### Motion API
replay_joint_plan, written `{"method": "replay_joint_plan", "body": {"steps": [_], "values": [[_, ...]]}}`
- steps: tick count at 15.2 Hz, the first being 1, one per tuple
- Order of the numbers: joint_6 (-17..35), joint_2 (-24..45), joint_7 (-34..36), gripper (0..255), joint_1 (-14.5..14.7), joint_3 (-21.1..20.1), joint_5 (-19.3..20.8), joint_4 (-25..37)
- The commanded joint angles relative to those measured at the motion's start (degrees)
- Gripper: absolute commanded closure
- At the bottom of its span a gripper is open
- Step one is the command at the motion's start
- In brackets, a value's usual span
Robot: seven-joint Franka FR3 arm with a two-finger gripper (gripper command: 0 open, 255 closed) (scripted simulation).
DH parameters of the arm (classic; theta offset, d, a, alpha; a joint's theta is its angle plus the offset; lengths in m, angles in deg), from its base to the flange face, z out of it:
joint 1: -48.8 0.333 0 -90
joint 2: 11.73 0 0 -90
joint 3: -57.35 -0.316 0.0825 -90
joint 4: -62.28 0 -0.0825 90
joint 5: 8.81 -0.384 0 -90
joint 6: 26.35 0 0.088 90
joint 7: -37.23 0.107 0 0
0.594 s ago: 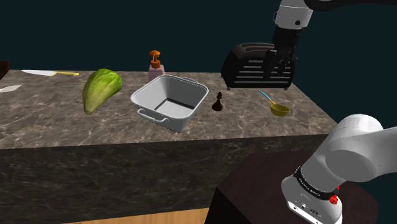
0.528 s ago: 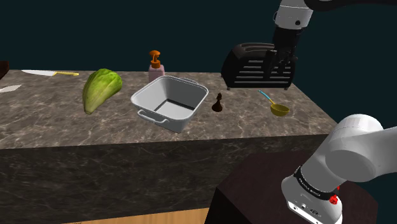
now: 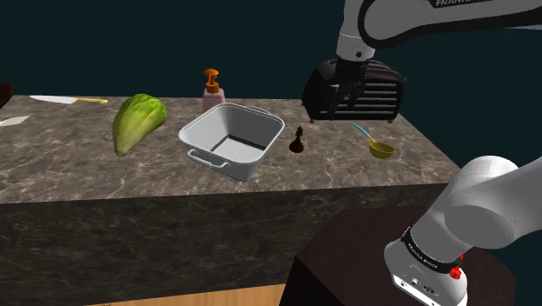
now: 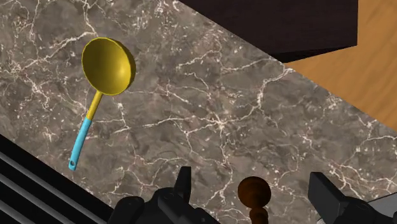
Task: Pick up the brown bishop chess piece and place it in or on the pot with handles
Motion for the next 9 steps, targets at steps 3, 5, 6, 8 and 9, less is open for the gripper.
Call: {"method": "replay_joint_plan", "body": {"steps": [3,5,6,8,9], "values": [[6.71,7.7,2.5,0,0.05,-1.43,0.77,1.36],[9.68,11.89,3.84,0,0.02,-2.1,1.39,2.67],[11.07,14.03,4.53,0,0.0,-2.41,1.75,3.45],[13.65,18.35,5.95,0,-0.04,-2.99,2.61,5.25],[14.83,20.54,6.68,0,-0.07,-3.27,3.09,6.27]]}}
